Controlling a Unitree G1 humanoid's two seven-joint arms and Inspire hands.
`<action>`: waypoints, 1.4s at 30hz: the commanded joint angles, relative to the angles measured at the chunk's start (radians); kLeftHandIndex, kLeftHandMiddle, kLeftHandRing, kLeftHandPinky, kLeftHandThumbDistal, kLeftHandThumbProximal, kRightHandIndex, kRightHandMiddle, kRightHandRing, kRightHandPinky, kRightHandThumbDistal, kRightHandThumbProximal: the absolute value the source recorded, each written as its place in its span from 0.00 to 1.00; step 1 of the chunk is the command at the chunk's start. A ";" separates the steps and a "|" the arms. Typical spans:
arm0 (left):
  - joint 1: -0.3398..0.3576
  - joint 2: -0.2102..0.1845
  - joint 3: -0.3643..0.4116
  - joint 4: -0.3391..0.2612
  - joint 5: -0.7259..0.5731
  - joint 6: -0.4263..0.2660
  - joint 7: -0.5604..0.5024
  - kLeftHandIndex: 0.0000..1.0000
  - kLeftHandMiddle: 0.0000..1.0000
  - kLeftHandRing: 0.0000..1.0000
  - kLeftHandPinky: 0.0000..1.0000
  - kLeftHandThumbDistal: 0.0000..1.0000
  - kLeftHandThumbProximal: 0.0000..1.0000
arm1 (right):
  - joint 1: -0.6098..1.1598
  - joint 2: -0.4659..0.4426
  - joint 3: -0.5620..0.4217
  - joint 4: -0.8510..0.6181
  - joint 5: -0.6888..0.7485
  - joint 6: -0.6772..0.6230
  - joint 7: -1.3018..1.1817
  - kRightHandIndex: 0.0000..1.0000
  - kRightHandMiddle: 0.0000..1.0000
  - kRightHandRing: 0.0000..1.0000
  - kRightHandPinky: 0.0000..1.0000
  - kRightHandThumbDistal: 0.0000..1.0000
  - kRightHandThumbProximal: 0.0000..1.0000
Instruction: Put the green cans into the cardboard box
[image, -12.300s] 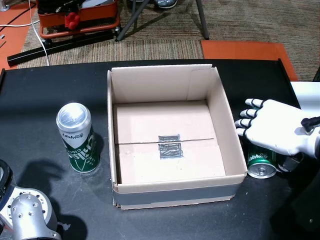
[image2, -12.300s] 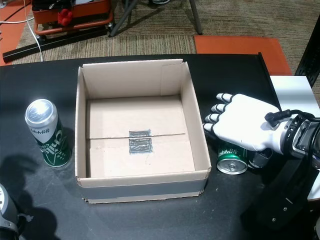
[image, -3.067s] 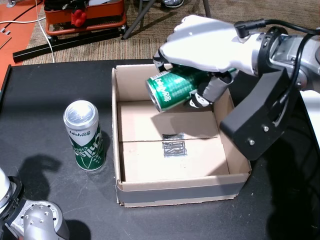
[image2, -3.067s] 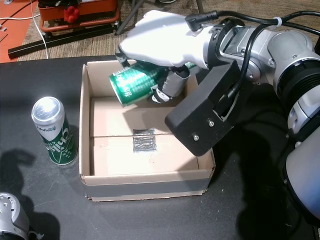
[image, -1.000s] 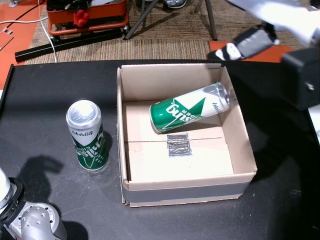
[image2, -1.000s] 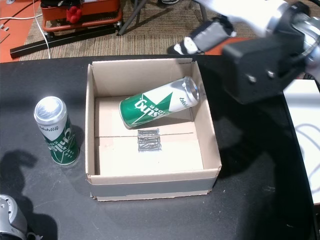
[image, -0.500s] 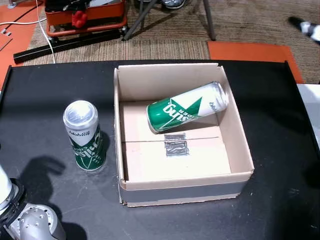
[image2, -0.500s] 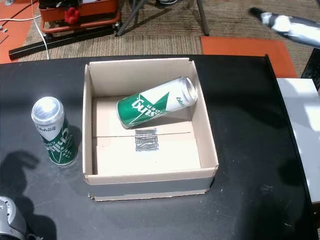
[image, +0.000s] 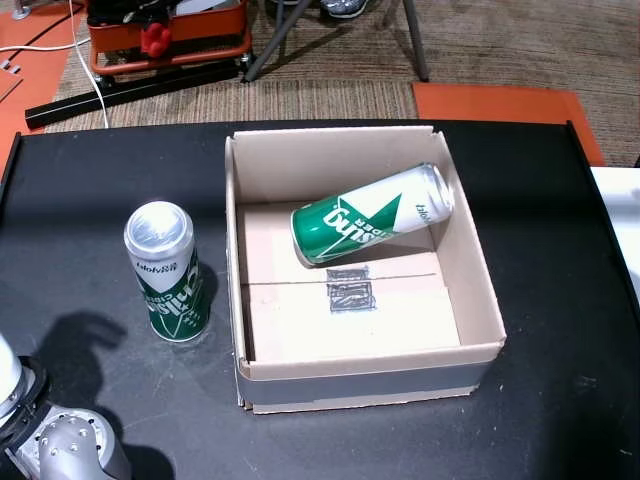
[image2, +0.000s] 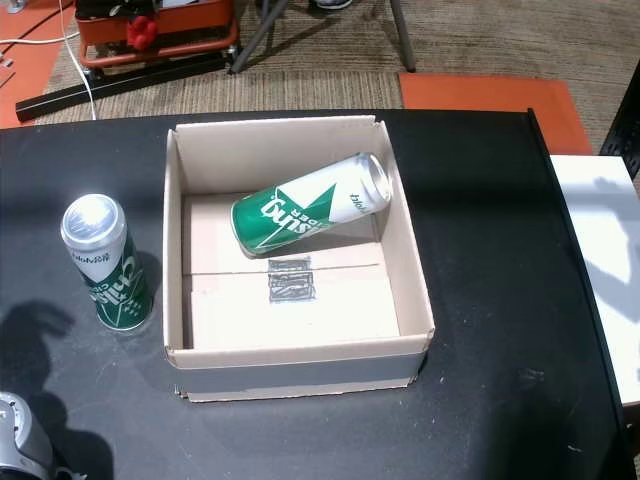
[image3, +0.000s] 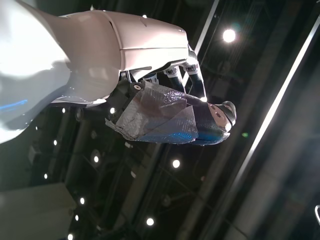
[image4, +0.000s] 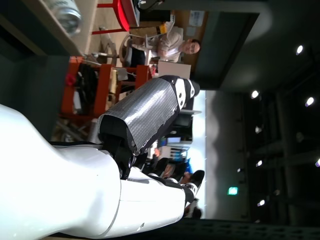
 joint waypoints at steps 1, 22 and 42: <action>0.071 -0.136 0.010 0.007 0.032 -0.010 0.017 0.45 0.52 0.75 0.74 0.66 0.53 | 0.020 0.015 -0.017 0.003 0.008 0.010 0.010 0.81 0.86 0.87 0.89 0.99 0.47; -0.080 0.055 0.097 0.358 0.140 -0.072 -0.242 0.88 0.87 0.92 0.88 1.00 0.42 | 0.064 0.047 -0.048 0.008 -0.002 -0.015 0.027 0.75 0.81 0.85 0.89 1.00 0.50; -0.092 0.072 0.071 0.477 0.386 -0.262 -0.017 0.93 0.93 0.96 0.90 1.00 0.50 | 0.113 0.057 -0.070 0.027 0.010 0.009 0.029 0.72 0.79 0.86 0.87 1.00 0.48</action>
